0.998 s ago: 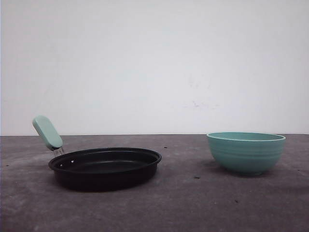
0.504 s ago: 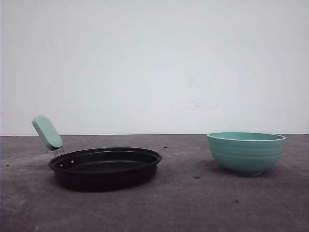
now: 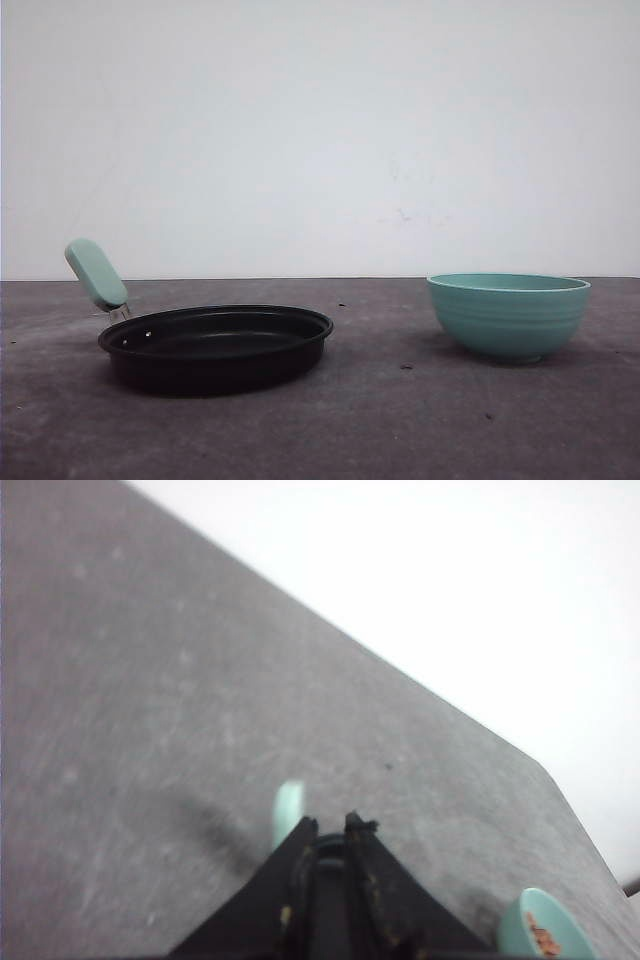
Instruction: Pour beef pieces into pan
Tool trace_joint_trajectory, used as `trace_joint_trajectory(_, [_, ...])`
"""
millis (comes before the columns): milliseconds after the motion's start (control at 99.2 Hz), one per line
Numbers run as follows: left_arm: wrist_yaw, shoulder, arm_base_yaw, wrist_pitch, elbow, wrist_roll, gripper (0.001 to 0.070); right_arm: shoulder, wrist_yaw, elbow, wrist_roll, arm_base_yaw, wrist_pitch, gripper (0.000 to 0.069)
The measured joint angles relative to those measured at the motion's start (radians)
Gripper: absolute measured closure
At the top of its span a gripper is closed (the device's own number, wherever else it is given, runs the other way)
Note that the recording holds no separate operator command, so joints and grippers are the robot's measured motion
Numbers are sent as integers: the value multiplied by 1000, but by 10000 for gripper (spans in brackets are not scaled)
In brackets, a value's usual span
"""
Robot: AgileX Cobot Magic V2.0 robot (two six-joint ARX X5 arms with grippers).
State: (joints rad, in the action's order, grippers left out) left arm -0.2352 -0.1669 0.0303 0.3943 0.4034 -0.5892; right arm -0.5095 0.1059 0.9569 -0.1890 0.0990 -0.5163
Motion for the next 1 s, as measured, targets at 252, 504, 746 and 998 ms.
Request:
trace_joint_trajectory(252, [-52, -469, 0, 146, 554, 208, 687, -16, 27, 0, 10, 0, 1, 683])
trace_joint_trajectory(504, [-53, -717, 12, 228, 861, 243, 651, -15, 53, 0, 10, 0, 4, 683])
trace_joint_trajectory(746, [-52, -725, 39, 253, 862, 260, 99, -15, 77, 0, 10, 0, 19, 222])
trace_joint_trajectory(998, [-50, -750, 82, 235, 801, 276, 16, -15, 78, 0, 8, 0, 56, 9])
